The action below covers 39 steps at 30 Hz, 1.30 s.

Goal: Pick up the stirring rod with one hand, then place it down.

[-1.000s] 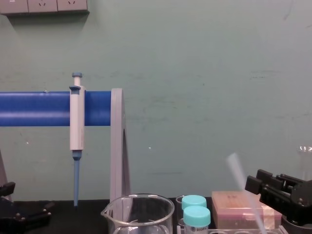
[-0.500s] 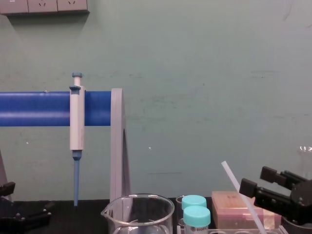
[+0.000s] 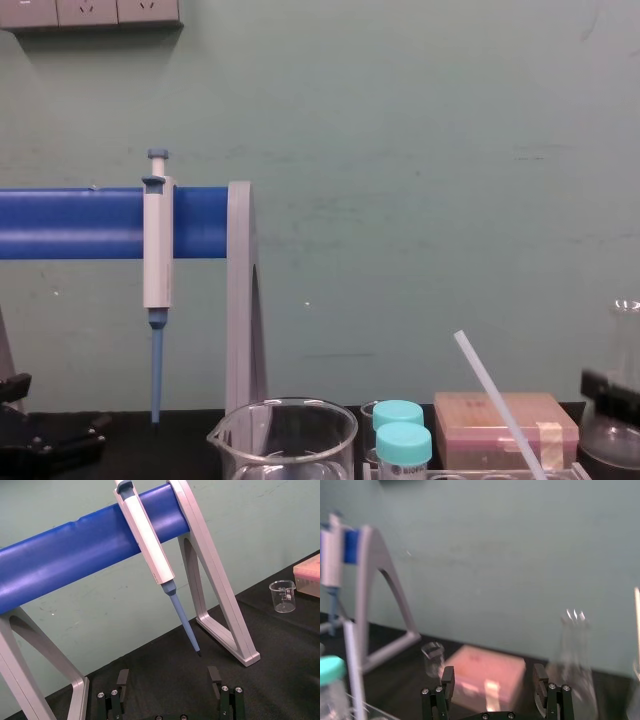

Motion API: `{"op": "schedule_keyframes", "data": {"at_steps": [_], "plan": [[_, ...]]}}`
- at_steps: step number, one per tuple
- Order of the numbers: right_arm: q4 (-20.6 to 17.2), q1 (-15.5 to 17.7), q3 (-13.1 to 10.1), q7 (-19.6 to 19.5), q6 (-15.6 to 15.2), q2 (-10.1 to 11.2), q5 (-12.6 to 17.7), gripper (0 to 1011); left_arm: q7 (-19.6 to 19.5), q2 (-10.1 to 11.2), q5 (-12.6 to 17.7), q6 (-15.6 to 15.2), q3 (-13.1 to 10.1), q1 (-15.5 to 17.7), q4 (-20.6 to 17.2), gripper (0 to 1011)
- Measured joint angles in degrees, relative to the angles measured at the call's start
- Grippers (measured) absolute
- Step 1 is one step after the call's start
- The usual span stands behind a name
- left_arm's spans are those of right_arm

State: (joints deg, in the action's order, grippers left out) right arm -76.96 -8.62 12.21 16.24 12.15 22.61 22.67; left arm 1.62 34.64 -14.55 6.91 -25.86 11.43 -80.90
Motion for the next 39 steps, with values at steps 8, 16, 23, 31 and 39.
{"op": "schedule_keyframes", "data": {"at_steps": [8,16,23,31,39], "plan": [[1.01,0.1,-0.24,-0.76,-5.8,-0.41,-0.11,1003,0.0,0.0,0.0,0.0,0.0,0.0,0.0,1000],[0.84,0.14,-0.29,-0.84,-5.31,-0.4,-0.13,1003,0.0,0.0,0.0,0.0,0.0,0.0,0.0,1000],[0.75,0.16,-0.32,-0.92,-5.09,-0.39,-0.14,1003,0.0,0.0,0.0,0.0,0.0,0.0,0.0,1000],[0.68,0.2,-0.36,-1.03,-4.89,-0.39,-0.17,1003,0.0,0.0,0.0,0.0,0.0,0.0,0.0,1000],[0.64,0.21,-0.37,-1.1,-4.8,-0.39,-0.2,1003,0.0,0.0,0.0,0.0,0.0,0.0,0.0,1000]]}}
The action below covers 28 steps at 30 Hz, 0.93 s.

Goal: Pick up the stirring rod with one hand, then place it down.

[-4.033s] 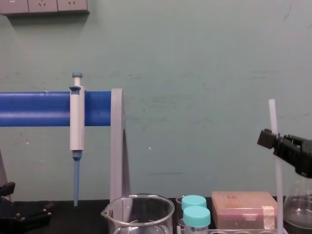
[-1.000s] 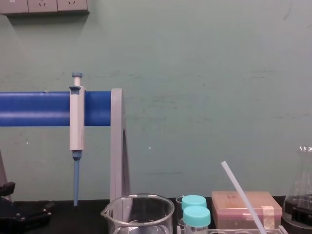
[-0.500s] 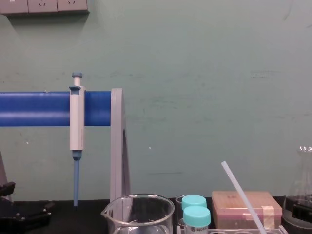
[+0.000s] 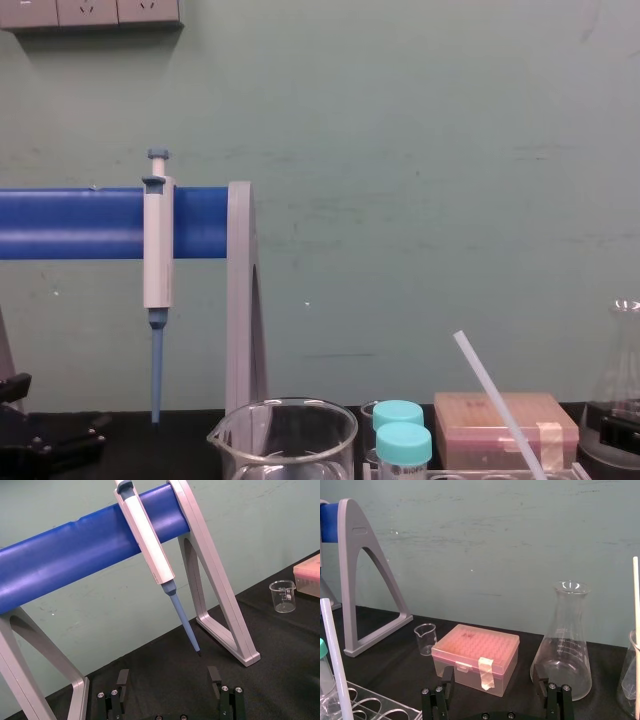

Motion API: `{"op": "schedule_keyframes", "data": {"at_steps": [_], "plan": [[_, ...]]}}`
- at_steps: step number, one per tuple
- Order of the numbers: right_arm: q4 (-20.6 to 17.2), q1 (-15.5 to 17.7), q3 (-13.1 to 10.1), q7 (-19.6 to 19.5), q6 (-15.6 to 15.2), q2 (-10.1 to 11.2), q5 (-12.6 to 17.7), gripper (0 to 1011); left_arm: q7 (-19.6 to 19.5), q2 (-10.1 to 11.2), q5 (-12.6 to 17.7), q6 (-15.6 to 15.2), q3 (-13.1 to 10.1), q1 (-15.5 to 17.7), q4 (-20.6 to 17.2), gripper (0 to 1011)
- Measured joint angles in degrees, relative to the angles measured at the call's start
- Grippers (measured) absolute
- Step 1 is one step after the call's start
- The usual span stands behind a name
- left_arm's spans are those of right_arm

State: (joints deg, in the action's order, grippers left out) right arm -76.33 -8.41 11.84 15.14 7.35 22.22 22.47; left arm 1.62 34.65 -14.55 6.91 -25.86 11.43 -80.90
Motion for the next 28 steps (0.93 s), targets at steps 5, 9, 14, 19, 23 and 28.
{"op": "schedule_keyframes", "data": {"at_steps": [5,9,14,19,23,28], "plan": [[-0.02,0.0,0.0,-0.03,0.03,0.0,-0.01,1003,0.0,0.0,0.0,0.0,0.0,0.0,0.0,1000],[-0.02,0.0,0.0,-0.04,0.05,0.0,-0.01,1003,0.0,0.0,0.0,0.0,0.0,0.0,0.0,1000],[-0.02,0.0,0.0,-0.04,0.07,0.0,-0.01,1003,0.0,0.0,0.0,0.0,0.0,0.0,0.0,1000],[-0.02,0.0,0.0,-0.04,0.07,0.0,-0.01,1003,0.0,0.0,0.0,0.0,0.0,0.0,0.0,1000],[-0.02,0.0,0.0,-0.03,0.07,0.0,-0.01,1003,0.0,0.0,0.0,0.0,0.0,0.0,0.0,1000],[-0.01,0.0,0.0,-0.03,0.07,0.0,-0.01,1003,0.0,0.0,0.0,0.0,0.0,0.0,0.0,1000]]}}
